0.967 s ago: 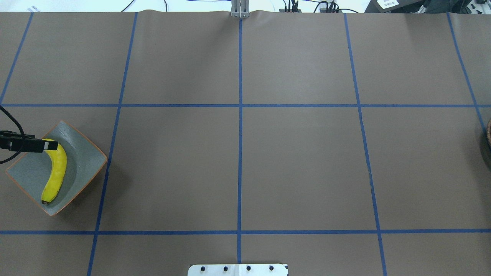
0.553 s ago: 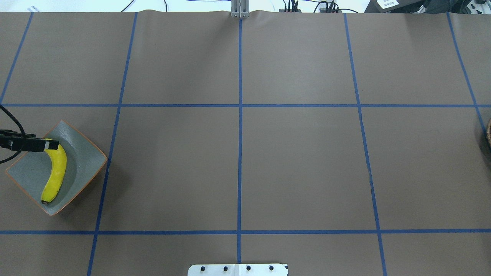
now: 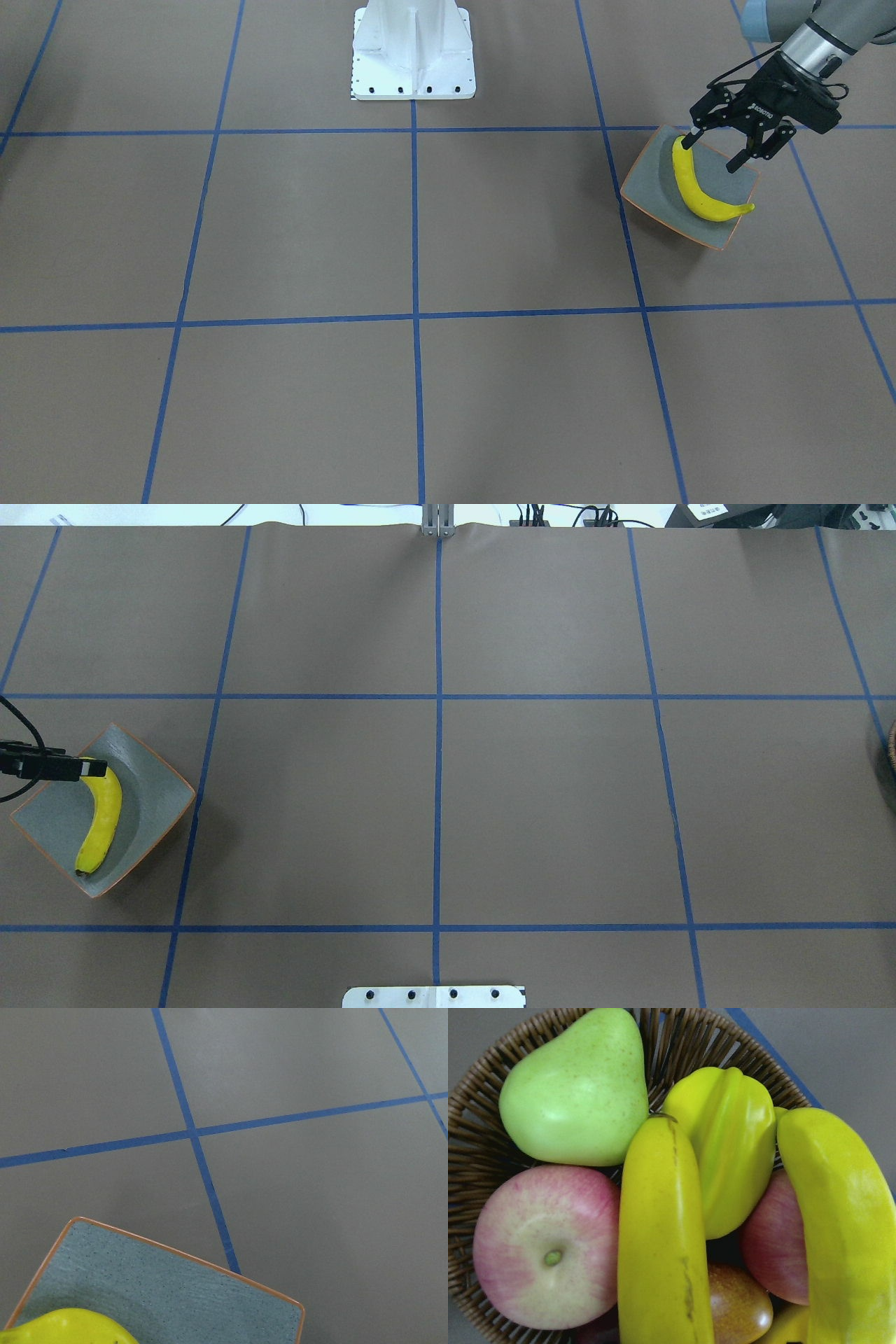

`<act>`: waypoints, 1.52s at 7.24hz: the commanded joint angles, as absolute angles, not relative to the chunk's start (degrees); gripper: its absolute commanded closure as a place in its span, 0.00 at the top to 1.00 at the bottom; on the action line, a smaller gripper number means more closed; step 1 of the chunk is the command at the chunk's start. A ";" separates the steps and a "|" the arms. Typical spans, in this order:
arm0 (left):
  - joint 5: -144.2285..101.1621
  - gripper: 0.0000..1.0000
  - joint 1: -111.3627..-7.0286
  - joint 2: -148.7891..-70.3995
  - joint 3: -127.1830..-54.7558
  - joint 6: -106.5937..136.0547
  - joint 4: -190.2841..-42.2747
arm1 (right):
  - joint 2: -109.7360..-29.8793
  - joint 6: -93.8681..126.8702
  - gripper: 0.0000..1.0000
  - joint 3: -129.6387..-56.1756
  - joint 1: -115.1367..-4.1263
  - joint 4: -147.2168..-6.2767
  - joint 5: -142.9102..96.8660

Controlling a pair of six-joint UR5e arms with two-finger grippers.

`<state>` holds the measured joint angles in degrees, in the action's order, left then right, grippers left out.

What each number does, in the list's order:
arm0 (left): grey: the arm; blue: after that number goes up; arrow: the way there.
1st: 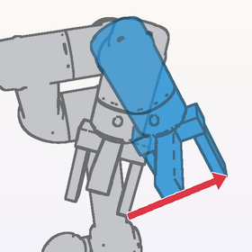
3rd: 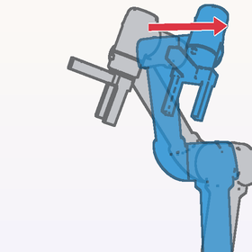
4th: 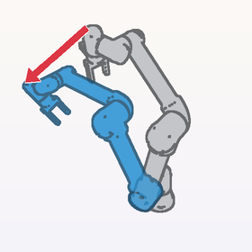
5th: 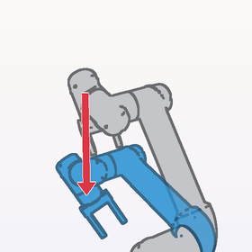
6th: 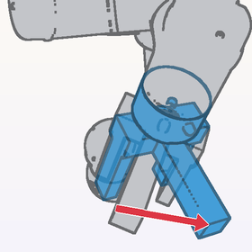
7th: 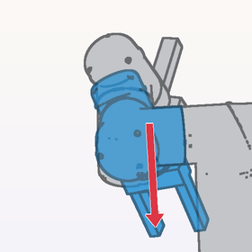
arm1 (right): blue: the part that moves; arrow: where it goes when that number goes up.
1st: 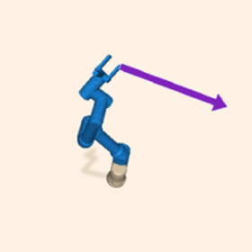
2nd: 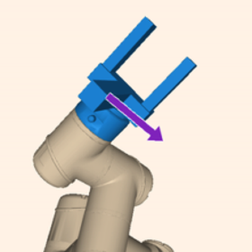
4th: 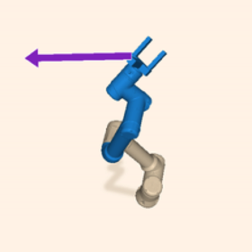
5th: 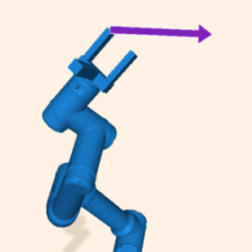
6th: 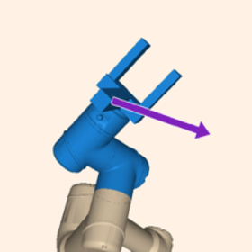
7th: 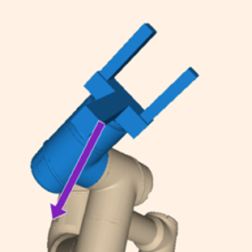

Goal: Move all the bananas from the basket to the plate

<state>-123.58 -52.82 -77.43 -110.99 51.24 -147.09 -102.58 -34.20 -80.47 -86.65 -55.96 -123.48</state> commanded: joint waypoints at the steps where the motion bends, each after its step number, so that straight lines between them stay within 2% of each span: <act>1: -123.57 1.00 -52.91 -77.43 -111.01 51.24 -147.22 | -102.48 -34.10 0.45 -80.07 -86.14 -55.99 -123.66; 2: -123.66 1.00 -52.91 -77.43 -111.01 51.24 -147.22 | -102.57 -34.28 0.32 -80.07 -86.05 -55.99 -123.75; 3: -123.66 1.00 -52.91 -77.43 -111.01 51.24 -147.22 | -102.48 -34.28 0.06 -80.16 -85.96 -55.99 -123.92; 4: -123.75 1.00 -52.82 -77.43 -111.01 51.24 -147.22 | -102.48 -34.28 0.00 -80.42 -85.96 -55.90 -124.01; 8: -123.84 1.00 -52.74 -77.69 -110.48 51.24 -147.22 | -100.91 -33.58 0.00 -86.21 -87.61 -59.82 -131.65; 11: -123.75 1.00 -52.73 -78.48 -110.30 51.33 -147.04 | -94.51 -33.49 0.00 -97.96 -91.31 -83.06 -132.54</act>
